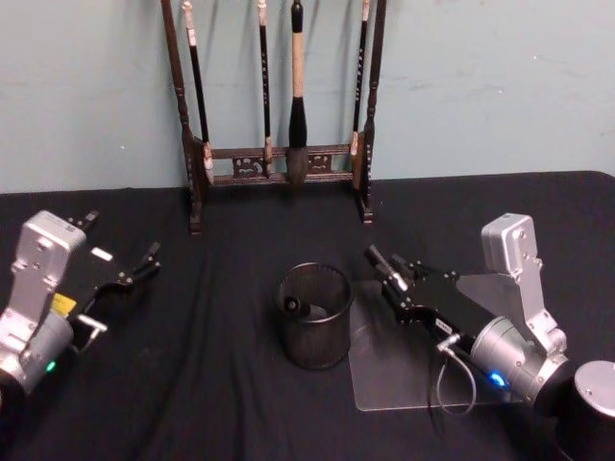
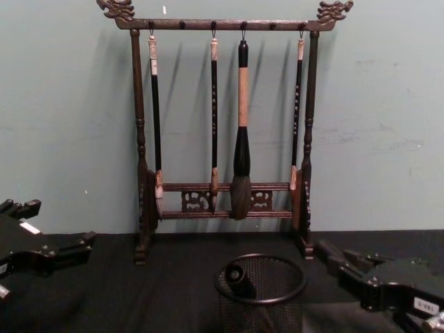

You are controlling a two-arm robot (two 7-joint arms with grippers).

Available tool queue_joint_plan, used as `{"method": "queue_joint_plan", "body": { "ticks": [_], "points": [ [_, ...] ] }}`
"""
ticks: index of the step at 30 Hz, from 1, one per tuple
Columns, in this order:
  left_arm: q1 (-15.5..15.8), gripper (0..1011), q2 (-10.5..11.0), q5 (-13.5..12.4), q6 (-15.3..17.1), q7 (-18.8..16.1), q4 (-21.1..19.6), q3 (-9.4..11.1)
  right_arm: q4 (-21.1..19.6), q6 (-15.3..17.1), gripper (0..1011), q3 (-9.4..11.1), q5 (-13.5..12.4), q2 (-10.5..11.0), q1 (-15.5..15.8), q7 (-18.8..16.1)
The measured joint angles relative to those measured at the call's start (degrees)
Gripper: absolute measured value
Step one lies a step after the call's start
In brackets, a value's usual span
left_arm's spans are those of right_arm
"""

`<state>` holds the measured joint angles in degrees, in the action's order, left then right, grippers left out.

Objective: Pick up the water-based marker from the table and place it into the pen holder.

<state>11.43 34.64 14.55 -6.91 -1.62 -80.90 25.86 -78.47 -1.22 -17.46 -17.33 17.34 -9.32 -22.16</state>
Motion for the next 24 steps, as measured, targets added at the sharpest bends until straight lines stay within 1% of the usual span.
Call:
{"method": "queue_joint_plan", "body": {
  "ticks": [7, 12, 18, 24],
  "points": [
    [0.0, 1009, 0.0, 0.0, 0.0, 0.0, 0.0, 0.0, 0.2, -2.2, 243, 0.4, -1.1, -0.3, 0.3, -0.2],
    [0.0, 1009, 0.0, 0.0, 0.0, 0.0, 0.0, 0.0, 0.7, -4.5, 244, 0.8, -2.1, -0.7, 0.4, -0.5],
    [0.0, 1009, 0.0, 0.0, 0.0, 0.0, 0.0, 0.0, 1.2, -5.4, 244, 0.7, -2.1, -0.7, -0.2, -0.7],
    [0.0, 1009, 0.0, 0.0, 0.0, 0.0, 0.0, 0.0, 1.3, -5.7, 244, 0.6, -2.0, -0.8, -0.8, -0.7]
  ]
}}
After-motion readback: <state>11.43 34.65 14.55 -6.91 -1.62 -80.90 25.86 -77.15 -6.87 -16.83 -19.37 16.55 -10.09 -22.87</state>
